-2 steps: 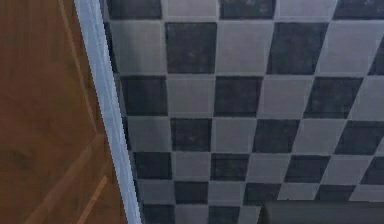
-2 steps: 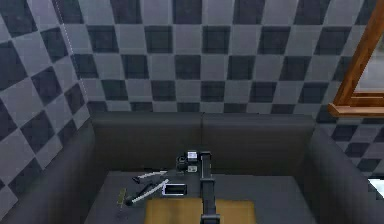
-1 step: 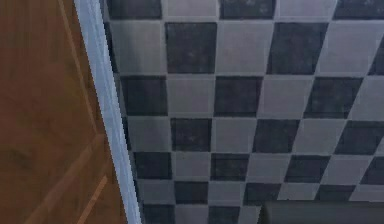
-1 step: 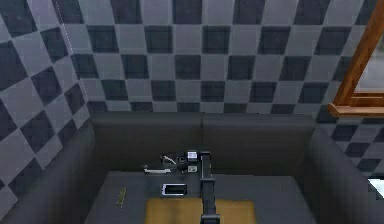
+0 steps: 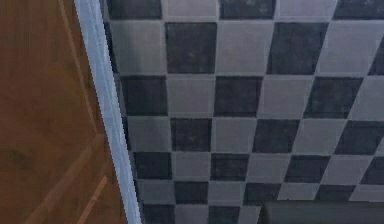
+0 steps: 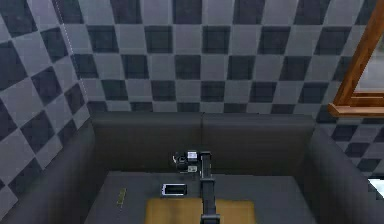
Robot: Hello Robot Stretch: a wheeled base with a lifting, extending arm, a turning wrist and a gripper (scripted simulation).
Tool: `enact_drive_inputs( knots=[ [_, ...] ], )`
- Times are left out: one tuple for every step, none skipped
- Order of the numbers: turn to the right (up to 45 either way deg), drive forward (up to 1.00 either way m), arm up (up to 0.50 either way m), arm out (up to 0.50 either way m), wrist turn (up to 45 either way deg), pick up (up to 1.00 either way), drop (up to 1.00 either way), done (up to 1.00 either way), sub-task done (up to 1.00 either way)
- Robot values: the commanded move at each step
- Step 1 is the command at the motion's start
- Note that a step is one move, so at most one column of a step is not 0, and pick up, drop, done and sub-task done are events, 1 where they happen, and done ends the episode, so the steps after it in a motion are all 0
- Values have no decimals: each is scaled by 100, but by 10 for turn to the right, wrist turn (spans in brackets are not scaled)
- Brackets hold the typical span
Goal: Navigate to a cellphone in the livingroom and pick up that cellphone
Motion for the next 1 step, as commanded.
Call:
enact_drive_inputs(
  knots=[
    [0,0,-30,0,0,0,0,0,0]
  ],
)
